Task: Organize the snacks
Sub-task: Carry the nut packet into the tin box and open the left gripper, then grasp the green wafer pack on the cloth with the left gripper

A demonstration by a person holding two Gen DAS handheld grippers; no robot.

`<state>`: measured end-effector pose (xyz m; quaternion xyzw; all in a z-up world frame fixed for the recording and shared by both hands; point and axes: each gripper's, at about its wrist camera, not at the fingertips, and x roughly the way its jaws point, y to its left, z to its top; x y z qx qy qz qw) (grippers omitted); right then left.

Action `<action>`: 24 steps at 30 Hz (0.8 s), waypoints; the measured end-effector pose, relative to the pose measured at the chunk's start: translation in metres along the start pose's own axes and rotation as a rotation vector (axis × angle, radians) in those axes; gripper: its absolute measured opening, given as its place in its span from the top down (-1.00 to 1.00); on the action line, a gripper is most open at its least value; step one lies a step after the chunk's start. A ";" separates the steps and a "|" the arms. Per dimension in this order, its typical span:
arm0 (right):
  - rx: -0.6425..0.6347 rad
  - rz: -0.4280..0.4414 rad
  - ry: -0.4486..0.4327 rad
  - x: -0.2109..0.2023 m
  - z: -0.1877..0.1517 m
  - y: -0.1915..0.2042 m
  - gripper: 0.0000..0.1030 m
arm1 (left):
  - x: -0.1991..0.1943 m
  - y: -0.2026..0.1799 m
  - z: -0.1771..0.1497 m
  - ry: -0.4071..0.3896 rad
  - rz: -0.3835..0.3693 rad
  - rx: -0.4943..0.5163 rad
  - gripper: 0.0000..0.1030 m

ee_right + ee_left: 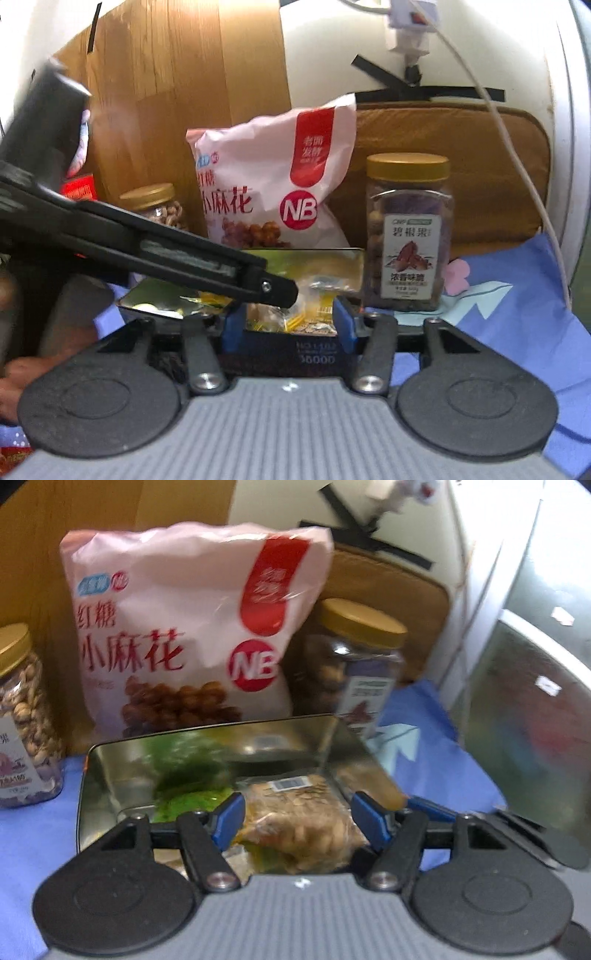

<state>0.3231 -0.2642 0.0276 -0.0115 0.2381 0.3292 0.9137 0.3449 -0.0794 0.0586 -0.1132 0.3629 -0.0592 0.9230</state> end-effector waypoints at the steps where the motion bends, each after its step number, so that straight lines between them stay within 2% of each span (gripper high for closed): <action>1: 0.006 -0.001 -0.005 -0.004 -0.002 -0.001 -0.14 | 0.005 0.002 0.000 0.012 0.006 -0.009 -0.27; 5: 0.063 -0.001 -0.034 -0.028 -0.011 -0.008 -0.14 | 0.006 0.004 -0.005 0.026 0.016 -0.009 -0.27; 8: 0.137 0.025 -0.037 -0.055 -0.028 -0.013 -0.14 | -0.012 -0.002 -0.010 0.019 -0.041 -0.004 -0.27; 11: 0.213 0.073 0.017 -0.079 -0.055 -0.017 -0.13 | -0.046 -0.009 -0.024 -0.017 -0.119 0.015 -0.27; 14: 0.242 0.087 0.101 -0.098 -0.082 -0.014 -0.14 | -0.072 -0.020 -0.049 -0.007 -0.192 0.071 -0.29; 19: 0.318 0.103 0.178 -0.119 -0.106 -0.012 -0.14 | -0.088 -0.033 -0.099 0.105 -0.276 0.144 -0.31; 24: 0.393 0.133 0.191 -0.135 -0.117 -0.008 -0.14 | -0.084 -0.033 -0.134 0.203 -0.282 0.140 -0.31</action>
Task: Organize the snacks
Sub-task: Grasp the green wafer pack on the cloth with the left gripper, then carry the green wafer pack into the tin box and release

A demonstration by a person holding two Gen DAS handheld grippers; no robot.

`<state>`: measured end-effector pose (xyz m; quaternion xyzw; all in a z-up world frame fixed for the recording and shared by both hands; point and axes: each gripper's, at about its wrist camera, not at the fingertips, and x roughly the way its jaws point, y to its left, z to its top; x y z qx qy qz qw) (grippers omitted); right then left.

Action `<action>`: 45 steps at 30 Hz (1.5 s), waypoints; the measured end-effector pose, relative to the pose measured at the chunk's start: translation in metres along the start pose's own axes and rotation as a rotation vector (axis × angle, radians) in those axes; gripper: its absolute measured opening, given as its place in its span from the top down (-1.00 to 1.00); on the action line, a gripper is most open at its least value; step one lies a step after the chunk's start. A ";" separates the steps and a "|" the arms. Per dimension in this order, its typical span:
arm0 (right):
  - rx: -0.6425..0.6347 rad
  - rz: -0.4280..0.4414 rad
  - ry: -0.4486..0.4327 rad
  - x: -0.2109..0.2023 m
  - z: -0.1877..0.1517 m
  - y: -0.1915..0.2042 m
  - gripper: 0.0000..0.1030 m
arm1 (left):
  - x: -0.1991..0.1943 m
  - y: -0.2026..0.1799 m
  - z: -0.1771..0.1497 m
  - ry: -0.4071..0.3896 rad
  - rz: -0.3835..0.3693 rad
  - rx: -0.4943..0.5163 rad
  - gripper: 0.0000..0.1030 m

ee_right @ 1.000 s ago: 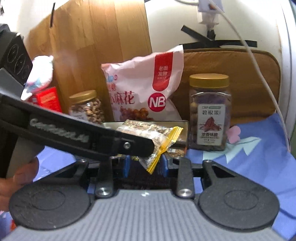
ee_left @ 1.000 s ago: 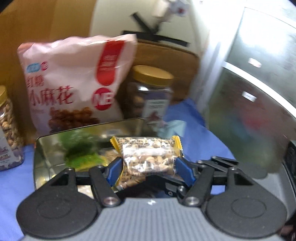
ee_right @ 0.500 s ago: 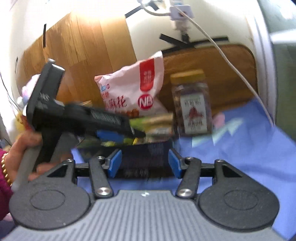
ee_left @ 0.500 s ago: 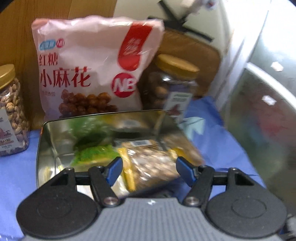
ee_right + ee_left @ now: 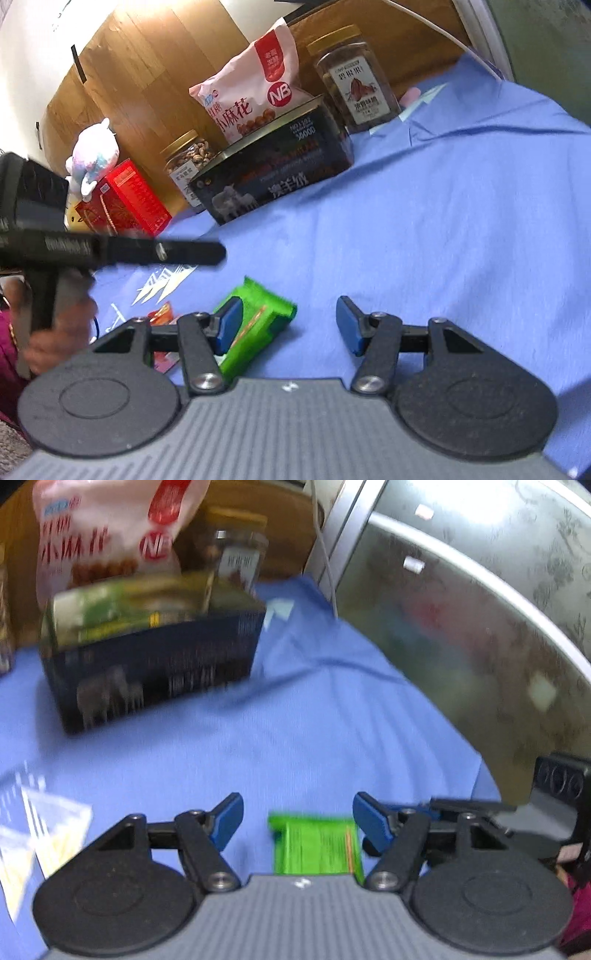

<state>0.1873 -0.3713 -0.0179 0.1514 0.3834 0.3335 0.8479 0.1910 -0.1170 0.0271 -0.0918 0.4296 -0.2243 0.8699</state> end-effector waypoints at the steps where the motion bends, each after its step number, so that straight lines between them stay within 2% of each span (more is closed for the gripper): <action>1: -0.002 0.005 0.005 -0.001 -0.002 0.003 -0.14 | 0.002 0.001 -0.005 0.017 -0.004 -0.009 -0.31; 5: -0.075 0.038 0.061 0.002 -0.014 0.025 -0.15 | 0.006 -0.001 -0.022 0.063 -0.031 -0.029 -0.30; 8: -0.218 0.016 0.082 0.008 -0.026 0.050 -0.15 | 0.008 -0.011 -0.027 0.072 -0.034 0.000 -0.29; 12: -0.463 -0.120 0.062 0.016 -0.042 0.076 -0.13 | 0.014 -0.023 -0.026 0.085 -0.049 0.024 -0.30; 14: -0.509 -0.190 0.038 0.016 -0.042 0.074 -0.12 | 0.018 -0.027 -0.025 0.093 -0.075 0.026 -0.30; 17: -0.447 -0.221 0.016 0.008 -0.034 0.057 -0.12 | 0.029 -0.037 -0.019 0.102 -0.089 0.037 -0.30; 20: -0.421 -0.296 -0.025 -0.001 -0.028 0.041 -0.13 | 0.042 -0.046 -0.013 0.119 -0.122 0.039 -0.30; 25: -0.366 -0.326 -0.050 -0.012 -0.025 0.022 -0.13 | 0.053 -0.058 -0.005 0.126 -0.124 0.063 -0.33; 29: -0.363 -0.307 -0.052 -0.009 -0.027 0.021 -0.15 | 0.057 -0.050 0.003 0.125 -0.104 0.037 -0.33; 31: -0.370 -0.301 -0.049 -0.005 -0.028 0.020 -0.27 | 0.060 -0.048 0.008 0.125 -0.105 0.020 -0.32; 37: -0.408 -0.285 -0.059 0.001 -0.035 0.021 -0.37 | 0.067 -0.052 0.010 0.110 -0.087 0.059 -0.08; 41: -0.436 -0.289 -0.070 0.008 -0.035 0.027 -0.38 | 0.070 -0.055 0.011 0.105 -0.090 0.075 -0.05; 45: -0.431 -0.287 -0.073 0.008 -0.032 0.027 -0.28 | 0.066 -0.048 0.012 0.101 -0.093 0.052 -0.05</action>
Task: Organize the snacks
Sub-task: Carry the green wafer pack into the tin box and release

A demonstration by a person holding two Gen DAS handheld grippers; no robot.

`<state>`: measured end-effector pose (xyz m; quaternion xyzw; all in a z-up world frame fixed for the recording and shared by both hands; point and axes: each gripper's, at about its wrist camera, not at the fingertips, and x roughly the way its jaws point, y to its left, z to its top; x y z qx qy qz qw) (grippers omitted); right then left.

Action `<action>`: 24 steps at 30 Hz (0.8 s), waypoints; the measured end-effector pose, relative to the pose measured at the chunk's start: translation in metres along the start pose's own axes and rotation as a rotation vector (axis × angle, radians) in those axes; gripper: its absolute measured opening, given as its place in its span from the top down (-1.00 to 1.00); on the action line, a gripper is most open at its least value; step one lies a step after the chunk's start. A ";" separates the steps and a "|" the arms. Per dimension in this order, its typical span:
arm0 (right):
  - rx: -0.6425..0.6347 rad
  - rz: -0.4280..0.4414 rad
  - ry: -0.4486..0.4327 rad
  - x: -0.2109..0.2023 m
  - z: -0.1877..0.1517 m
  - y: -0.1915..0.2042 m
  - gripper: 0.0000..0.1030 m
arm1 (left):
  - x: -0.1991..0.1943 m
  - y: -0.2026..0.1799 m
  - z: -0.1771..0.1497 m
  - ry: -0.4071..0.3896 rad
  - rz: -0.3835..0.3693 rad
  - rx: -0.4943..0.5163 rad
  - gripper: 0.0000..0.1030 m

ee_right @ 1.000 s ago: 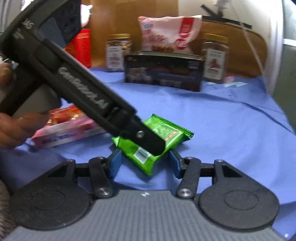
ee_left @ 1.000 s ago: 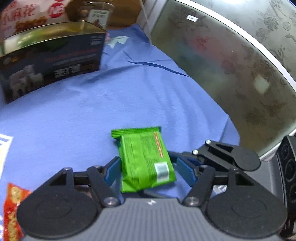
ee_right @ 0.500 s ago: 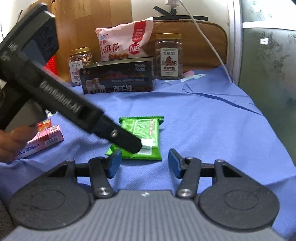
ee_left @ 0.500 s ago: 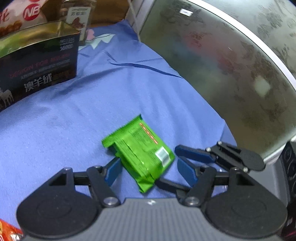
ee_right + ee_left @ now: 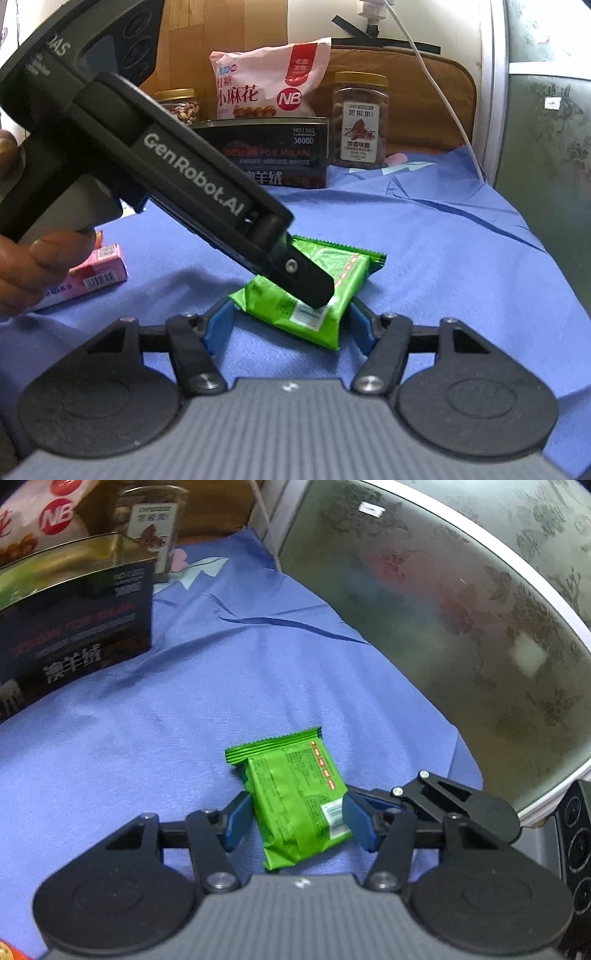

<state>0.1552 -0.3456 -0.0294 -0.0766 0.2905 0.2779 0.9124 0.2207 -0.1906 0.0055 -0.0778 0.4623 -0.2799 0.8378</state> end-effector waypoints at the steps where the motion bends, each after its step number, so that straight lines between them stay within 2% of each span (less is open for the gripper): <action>1: 0.003 0.005 -0.002 0.000 0.001 0.000 -0.27 | -0.003 0.003 0.001 -0.004 -0.005 -0.014 -0.05; 5: -0.033 0.011 -0.042 0.001 0.016 0.009 -0.27 | -0.025 0.013 0.008 -0.057 -0.004 -0.033 -0.05; 10: -0.087 0.064 -0.119 0.014 0.059 0.011 -0.27 | -0.067 0.032 0.029 -0.181 0.043 -0.036 -0.06; 15: -0.102 0.173 -0.184 0.054 0.109 0.016 -0.27 | -0.100 0.065 0.058 -0.288 0.143 -0.080 -0.06; 21: -0.050 0.292 -0.139 0.122 0.159 0.021 -0.27 | -0.108 0.124 0.090 -0.323 0.233 -0.193 -0.06; 24: -0.033 0.314 -0.113 0.147 0.170 0.027 -0.27 | -0.106 0.146 0.097 -0.324 0.259 -0.239 -0.06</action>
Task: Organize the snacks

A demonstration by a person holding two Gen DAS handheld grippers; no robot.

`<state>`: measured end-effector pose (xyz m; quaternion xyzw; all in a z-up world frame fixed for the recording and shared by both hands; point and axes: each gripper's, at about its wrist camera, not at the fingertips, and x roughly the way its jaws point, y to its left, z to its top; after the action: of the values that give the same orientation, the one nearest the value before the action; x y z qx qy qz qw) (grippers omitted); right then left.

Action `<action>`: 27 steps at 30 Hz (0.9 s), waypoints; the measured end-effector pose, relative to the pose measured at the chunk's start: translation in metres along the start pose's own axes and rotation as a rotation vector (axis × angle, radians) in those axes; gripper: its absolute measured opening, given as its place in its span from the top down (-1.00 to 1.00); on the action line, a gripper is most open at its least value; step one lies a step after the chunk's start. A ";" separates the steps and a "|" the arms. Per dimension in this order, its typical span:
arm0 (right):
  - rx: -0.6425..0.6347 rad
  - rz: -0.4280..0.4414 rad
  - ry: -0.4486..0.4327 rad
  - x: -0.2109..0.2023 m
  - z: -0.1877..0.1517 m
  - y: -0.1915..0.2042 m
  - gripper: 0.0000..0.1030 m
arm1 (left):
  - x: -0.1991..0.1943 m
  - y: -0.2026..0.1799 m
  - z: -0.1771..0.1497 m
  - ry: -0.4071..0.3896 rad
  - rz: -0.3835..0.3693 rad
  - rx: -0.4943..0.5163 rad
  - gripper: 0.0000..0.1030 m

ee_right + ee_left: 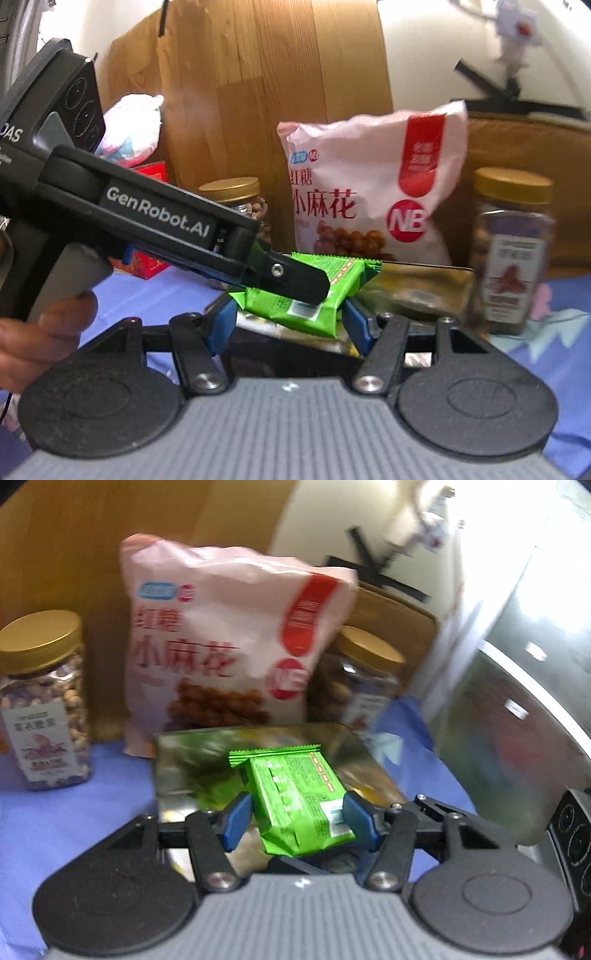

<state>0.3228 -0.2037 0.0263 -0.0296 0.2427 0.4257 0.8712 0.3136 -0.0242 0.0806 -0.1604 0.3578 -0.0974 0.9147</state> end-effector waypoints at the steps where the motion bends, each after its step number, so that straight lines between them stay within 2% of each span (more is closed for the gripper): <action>1: -0.007 -0.003 0.009 0.009 0.001 0.001 -0.27 | 0.004 0.004 0.002 0.002 0.014 -0.007 -0.06; 5: -0.049 -0.011 0.045 0.032 -0.002 0.008 -0.29 | 0.016 0.014 0.001 0.002 0.075 -0.010 -0.07; 8: -0.032 0.000 0.047 0.039 -0.001 0.007 -0.30 | 0.017 0.016 -0.001 -0.009 0.102 0.004 -0.16; 12: -0.009 -0.014 0.023 0.034 -0.005 0.004 -0.58 | 0.015 0.014 -0.002 -0.026 0.160 0.045 -0.37; 13: -0.006 -0.020 0.015 0.031 -0.005 0.004 -0.58 | 0.013 0.013 -0.004 -0.036 0.172 0.058 -0.38; 17: -0.002 -0.031 -0.023 0.009 -0.011 0.007 -0.58 | -0.011 0.007 -0.011 -0.064 0.130 0.053 -0.38; 20: 0.021 -0.039 -0.062 -0.023 -0.024 0.012 -0.59 | -0.037 0.004 -0.032 -0.077 0.098 0.057 -0.38; 25: 0.120 0.017 -0.060 -0.059 -0.052 0.023 -0.59 | -0.075 0.017 -0.084 -0.029 0.062 0.030 -0.38; 27: 0.154 0.060 -0.028 -0.069 -0.063 0.031 -0.59 | -0.088 0.027 -0.105 0.003 0.046 -0.004 -0.38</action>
<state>0.2382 -0.2502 0.0063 0.0508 0.2635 0.4319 0.8611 0.1792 0.0031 0.0528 -0.1540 0.3631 -0.0760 0.9158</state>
